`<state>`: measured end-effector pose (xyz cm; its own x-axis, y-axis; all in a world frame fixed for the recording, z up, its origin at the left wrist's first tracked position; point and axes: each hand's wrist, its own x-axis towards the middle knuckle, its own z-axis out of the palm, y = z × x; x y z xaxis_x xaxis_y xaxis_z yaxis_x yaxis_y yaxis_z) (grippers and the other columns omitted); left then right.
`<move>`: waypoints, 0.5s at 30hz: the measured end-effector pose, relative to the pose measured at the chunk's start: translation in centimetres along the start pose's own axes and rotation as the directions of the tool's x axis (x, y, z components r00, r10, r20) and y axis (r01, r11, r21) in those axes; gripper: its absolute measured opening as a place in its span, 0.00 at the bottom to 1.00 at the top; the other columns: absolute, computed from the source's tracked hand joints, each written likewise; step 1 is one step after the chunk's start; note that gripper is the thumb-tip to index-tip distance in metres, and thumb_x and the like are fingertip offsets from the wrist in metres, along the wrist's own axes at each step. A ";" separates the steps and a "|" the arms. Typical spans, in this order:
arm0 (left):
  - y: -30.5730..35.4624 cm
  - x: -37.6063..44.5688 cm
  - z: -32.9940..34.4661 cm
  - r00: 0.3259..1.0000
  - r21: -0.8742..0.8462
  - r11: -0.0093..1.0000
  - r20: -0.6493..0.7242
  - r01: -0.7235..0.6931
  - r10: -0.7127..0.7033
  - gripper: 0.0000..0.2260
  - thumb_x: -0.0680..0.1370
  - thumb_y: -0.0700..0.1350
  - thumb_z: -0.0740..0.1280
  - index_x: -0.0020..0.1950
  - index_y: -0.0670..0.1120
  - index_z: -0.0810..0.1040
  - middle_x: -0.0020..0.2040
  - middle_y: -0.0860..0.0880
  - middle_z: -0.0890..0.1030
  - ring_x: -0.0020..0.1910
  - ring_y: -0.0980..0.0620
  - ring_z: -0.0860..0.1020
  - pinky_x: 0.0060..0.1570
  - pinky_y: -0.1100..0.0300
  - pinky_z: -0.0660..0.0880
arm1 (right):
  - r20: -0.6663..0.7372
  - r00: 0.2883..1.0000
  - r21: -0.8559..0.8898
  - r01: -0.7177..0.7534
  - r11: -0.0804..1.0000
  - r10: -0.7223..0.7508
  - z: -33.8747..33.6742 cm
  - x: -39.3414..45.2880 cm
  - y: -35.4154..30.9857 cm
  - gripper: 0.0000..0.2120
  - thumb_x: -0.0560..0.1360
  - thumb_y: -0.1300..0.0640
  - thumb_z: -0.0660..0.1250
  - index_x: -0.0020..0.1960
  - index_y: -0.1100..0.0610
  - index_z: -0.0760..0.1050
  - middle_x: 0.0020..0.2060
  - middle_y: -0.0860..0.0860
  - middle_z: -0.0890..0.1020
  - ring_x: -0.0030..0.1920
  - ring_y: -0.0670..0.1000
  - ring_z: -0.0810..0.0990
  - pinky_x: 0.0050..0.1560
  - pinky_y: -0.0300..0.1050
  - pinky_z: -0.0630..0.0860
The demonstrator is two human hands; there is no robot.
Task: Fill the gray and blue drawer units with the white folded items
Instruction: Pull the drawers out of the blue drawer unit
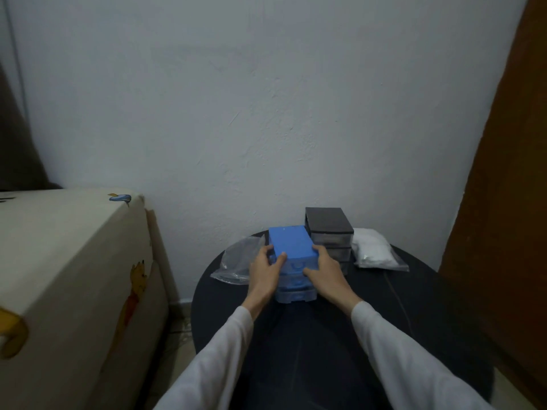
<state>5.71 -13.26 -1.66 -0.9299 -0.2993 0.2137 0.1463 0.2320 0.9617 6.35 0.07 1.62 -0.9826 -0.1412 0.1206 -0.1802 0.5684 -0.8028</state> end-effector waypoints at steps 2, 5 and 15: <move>0.4 -1.4 0.1 1.000 0.026 1.000 0.011 -0.004 0.004 0.19 0.77 0.46 0.67 0.64 0.40 0.70 0.62 0.44 0.75 0.58 0.48 0.75 0.58 0.52 0.74 | -0.019 1.000 0.025 -0.003 1.000 0.004 -0.7 -1.1 0.5 0.27 0.76 0.64 0.63 0.72 0.59 0.58 0.65 0.59 0.71 0.61 0.55 0.73 0.49 0.38 0.68; 0.9 -2.7 0.2 0.999 0.084 0.996 0.049 -0.019 0.014 0.24 0.75 0.49 0.69 0.67 0.43 0.66 0.64 0.44 0.70 0.61 0.48 0.72 0.61 0.51 0.71 | -0.050 0.998 0.088 -0.027 0.996 0.032 -1.6 -2.5 1.5 0.25 0.75 0.66 0.62 0.70 0.61 0.60 0.64 0.59 0.73 0.61 0.55 0.74 0.49 0.39 0.70; 1.2 -1.6 0.3 0.853 0.388 0.784 0.409 -0.484 0.324 0.16 0.82 0.46 0.55 0.70 0.49 0.68 0.74 0.50 0.64 0.75 0.54 0.55 0.73 0.57 0.47 | -0.058 0.997 0.231 -0.033 0.972 0.048 -2.6 -3.9 3.3 0.22 0.76 0.66 0.62 0.69 0.59 0.67 0.66 0.55 0.73 0.65 0.52 0.72 0.58 0.40 0.69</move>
<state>7.26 -12.22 -0.93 -0.8841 0.1981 0.4232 0.4334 0.6862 0.5842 9.45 4.56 -0.01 -0.9910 -0.0667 0.1160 -0.1325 0.3697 -0.9196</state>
